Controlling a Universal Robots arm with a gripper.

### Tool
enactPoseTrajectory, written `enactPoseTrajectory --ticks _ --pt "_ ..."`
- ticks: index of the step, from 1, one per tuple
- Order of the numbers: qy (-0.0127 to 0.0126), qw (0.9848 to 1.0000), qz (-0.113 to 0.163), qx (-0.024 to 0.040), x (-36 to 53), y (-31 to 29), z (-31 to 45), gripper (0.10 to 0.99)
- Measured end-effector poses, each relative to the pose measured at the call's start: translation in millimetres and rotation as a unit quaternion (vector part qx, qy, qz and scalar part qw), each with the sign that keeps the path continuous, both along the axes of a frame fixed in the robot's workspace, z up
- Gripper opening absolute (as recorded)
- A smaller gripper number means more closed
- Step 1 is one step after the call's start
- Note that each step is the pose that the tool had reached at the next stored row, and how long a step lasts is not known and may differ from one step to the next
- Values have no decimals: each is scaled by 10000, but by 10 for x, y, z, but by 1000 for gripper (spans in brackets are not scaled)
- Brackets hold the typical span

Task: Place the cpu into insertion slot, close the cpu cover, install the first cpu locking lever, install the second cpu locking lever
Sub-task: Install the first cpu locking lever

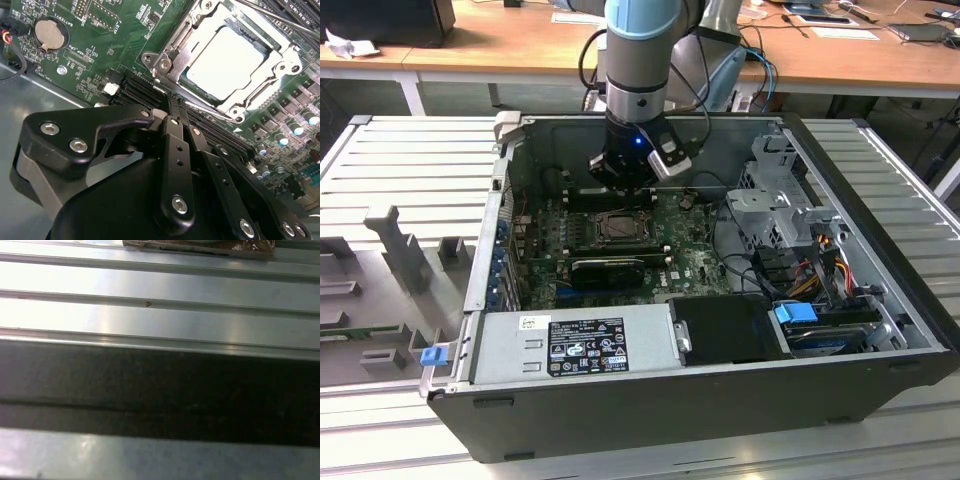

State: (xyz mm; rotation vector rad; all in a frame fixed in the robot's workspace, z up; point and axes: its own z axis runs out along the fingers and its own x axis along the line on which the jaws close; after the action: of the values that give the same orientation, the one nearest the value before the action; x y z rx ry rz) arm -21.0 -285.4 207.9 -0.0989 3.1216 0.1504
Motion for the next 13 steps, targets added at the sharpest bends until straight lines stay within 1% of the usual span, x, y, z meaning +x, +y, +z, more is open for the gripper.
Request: enactPoseTrajectory --ticks 7,13 --pt "0 10000 -1 -1 13 1 -33 106" --pt "0 10000 1 -27 16 0 -42 106"
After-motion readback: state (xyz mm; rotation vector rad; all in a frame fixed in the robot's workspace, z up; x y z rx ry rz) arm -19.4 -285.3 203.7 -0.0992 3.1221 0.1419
